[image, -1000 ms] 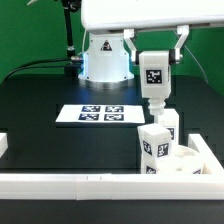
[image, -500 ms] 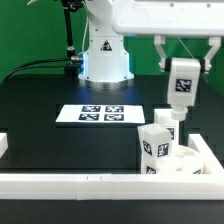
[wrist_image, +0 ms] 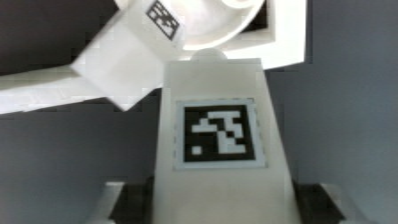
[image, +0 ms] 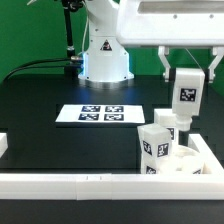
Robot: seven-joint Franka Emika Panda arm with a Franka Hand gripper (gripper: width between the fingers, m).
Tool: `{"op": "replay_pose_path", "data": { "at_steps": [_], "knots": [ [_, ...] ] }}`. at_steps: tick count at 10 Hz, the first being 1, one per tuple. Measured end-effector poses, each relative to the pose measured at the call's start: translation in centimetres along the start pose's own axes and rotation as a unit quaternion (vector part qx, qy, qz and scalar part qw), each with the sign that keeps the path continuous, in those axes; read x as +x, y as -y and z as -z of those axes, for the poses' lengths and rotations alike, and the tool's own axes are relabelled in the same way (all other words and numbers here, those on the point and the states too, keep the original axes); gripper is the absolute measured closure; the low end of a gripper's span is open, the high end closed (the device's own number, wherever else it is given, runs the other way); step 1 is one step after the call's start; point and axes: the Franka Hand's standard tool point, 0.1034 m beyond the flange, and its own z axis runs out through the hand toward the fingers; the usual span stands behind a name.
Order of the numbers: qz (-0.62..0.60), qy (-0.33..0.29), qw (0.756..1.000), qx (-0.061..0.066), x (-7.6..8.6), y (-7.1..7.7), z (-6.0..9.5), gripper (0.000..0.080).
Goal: Assemble stool
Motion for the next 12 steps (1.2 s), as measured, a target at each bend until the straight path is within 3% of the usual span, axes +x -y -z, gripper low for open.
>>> {"op": "replay_pose_path", "data": {
  "at_steps": [1, 3, 12],
  "knots": [
    [0.004, 0.003, 1.0, 0.0, -0.3, 0.7, -0.6, 0.0462],
    [0.007, 0.009, 1.0, -0.005, -1.1, 0.6, -1.7, 0.0462],
    [0.015, 0.031, 0.999, -0.015, -3.0, 0.5, -3.6, 0.0462]
  ]
}}
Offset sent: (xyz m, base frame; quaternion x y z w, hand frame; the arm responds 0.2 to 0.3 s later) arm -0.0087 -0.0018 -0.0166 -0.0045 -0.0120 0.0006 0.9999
